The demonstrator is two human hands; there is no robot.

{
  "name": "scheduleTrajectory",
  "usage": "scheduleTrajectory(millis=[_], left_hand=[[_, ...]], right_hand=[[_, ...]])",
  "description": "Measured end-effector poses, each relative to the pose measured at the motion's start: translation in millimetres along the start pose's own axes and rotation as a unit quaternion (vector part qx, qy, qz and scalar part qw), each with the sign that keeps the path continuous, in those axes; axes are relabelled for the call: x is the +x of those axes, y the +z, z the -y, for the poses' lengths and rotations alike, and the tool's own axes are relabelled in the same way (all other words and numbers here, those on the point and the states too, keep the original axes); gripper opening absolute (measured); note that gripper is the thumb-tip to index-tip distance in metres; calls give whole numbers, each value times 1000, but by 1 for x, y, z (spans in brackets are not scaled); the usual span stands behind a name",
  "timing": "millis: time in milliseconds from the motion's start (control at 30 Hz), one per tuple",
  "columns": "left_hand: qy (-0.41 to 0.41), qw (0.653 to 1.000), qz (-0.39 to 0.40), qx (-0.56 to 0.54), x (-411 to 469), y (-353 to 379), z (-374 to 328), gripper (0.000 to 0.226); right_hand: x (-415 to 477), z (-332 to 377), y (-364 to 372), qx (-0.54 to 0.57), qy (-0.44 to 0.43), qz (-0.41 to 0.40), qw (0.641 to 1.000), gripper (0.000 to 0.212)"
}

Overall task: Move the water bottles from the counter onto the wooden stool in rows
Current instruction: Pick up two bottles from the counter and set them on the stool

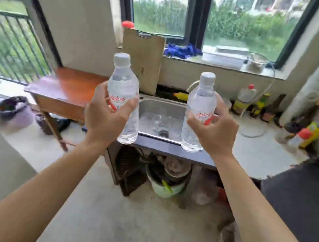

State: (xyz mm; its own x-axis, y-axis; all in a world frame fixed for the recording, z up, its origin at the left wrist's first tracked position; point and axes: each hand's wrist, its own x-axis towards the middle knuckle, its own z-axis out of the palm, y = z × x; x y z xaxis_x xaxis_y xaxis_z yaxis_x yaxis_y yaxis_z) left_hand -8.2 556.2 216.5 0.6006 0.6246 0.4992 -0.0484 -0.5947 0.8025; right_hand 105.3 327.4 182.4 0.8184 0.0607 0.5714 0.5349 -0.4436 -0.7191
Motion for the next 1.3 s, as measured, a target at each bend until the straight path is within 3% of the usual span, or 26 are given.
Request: scheduleTrajectory(millis=[267, 467, 833, 1300], left_hand=[[-34, 994, -100, 28, 121, -170, 131, 60], [-56, 986, -156, 36, 195, -231, 200, 61], [-99, 988, -111, 36, 385, -185, 371, 63], [-103, 994, 12, 32, 638, -95, 510, 55]], right_hand=[[18, 130, 258, 114, -23, 41, 992, 82], [38, 185, 385, 161, -19, 108, 981, 82], [148, 157, 604, 159, -1, 133, 978, 84], [315, 135, 805, 121, 117, 139, 976, 78]])
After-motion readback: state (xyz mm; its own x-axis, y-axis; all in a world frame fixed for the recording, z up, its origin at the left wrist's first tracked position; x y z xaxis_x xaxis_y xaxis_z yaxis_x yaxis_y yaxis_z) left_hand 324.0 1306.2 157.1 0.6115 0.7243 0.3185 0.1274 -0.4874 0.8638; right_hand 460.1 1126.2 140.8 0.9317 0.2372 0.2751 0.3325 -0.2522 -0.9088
